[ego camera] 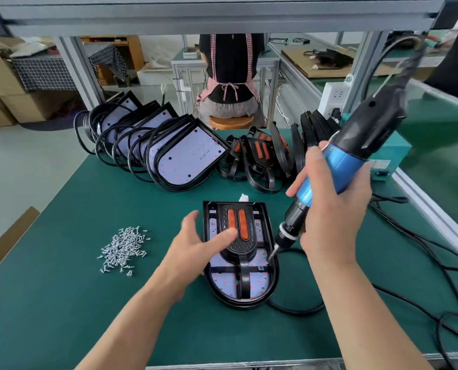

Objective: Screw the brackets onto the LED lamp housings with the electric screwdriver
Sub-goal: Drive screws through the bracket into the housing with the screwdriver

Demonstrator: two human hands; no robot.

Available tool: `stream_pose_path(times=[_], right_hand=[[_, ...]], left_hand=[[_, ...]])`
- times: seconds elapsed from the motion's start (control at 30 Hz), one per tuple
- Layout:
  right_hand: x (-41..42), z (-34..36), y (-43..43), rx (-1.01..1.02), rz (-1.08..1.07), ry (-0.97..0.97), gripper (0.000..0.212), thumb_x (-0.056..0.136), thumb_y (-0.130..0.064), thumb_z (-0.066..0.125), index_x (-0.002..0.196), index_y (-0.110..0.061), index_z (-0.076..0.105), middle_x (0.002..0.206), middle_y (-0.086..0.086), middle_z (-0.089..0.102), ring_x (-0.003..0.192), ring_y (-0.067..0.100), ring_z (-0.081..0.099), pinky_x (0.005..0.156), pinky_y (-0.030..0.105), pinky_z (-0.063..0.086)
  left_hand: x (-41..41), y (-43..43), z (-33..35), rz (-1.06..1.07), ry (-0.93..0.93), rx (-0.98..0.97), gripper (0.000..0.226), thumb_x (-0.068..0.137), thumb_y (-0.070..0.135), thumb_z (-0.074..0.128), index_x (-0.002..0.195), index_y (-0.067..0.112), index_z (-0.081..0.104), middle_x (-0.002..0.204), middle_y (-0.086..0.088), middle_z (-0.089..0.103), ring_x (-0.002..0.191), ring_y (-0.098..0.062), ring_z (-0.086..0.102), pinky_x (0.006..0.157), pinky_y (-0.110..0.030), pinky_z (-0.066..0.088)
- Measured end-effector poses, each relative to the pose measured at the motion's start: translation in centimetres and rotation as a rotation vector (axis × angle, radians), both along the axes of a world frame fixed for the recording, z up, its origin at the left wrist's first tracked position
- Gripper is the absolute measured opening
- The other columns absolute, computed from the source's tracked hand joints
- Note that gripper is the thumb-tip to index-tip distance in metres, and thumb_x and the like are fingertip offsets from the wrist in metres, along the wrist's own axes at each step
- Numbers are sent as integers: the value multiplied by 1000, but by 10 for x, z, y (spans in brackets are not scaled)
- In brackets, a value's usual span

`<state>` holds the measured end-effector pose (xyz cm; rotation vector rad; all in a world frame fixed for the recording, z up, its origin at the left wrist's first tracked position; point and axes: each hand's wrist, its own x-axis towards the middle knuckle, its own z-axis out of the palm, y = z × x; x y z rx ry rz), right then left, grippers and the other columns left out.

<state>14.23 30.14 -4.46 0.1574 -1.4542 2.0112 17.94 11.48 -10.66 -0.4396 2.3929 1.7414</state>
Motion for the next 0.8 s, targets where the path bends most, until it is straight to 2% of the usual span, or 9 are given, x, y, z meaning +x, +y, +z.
stream_pose_path(times=[0.07, 0.13, 0.2, 0.4, 0.5, 0.6, 0.67, 0.8], right_hand=[[0, -3, -4, 31, 28, -4, 29, 90, -30, 68, 103, -9, 53, 70, 11, 56, 48, 20, 55, 55, 23, 46], [-1, -5, -6, 50, 39, -13, 27, 88, -32, 69, 100, -14, 54, 74, 18, 55, 49, 21, 55, 55, 23, 47], [-1, -7, -8, 66, 45, -18, 28, 87, -34, 70, 98, -14, 54, 73, 20, 54, 49, 21, 55, 55, 23, 47], [-6, -9, -11, 94, 21, -30, 30, 85, -37, 71, 96, -16, 52, 68, 17, 55, 47, 22, 56, 54, 25, 47], [-7, -13, -12, 101, 30, -28, 27, 85, -37, 71, 95, -19, 53, 66, 12, 55, 46, 21, 56, 53, 24, 46], [-6, -15, -14, 117, 41, -29, 28, 85, -37, 71, 96, -18, 53, 66, 7, 57, 46, 22, 57, 53, 27, 47], [-6, -15, -15, 121, 49, -24, 28, 85, -36, 71, 96, -17, 53, 66, 6, 57, 46, 21, 57, 53, 25, 48], [-3, -14, -17, 133, 68, -18, 26, 87, -33, 70, 96, -17, 53, 63, 3, 56, 46, 18, 57, 54, 21, 48]], left_hand=[[-3, 3, -2, -58, 1, 0, 84, 63, 50, 85, 136, 34, 47, 109, 17, 73, 103, -1, 68, 97, -30, 50], [-5, 6, -4, -67, 16, 18, 62, 74, 30, 87, 128, 29, 55, 105, 15, 75, 98, -3, 70, 95, -31, 52], [-5, 8, -5, -65, 40, 67, 53, 78, 21, 84, 124, 24, 57, 104, 11, 76, 96, -5, 72, 91, -29, 53], [-5, 12, -11, -44, 101, 128, 52, 80, 9, 82, 125, 15, 57, 106, 4, 77, 96, -10, 73, 88, -27, 55], [-6, 12, -13, -43, 112, 140, 51, 79, 8, 82, 124, 16, 58, 102, 7, 77, 92, -7, 73, 76, -14, 54], [-7, 11, -16, -31, 117, 149, 52, 79, 8, 83, 123, 19, 58, 100, 11, 77, 90, -5, 73, 70, -10, 53], [-7, 11, -17, -25, 118, 150, 53, 78, 10, 84, 123, 21, 57, 100, 14, 77, 90, -4, 73, 72, -12, 53], [-8, 10, -18, -35, 116, 164, 53, 79, 13, 84, 124, 21, 57, 102, 10, 77, 93, -8, 73, 83, -25, 52]])
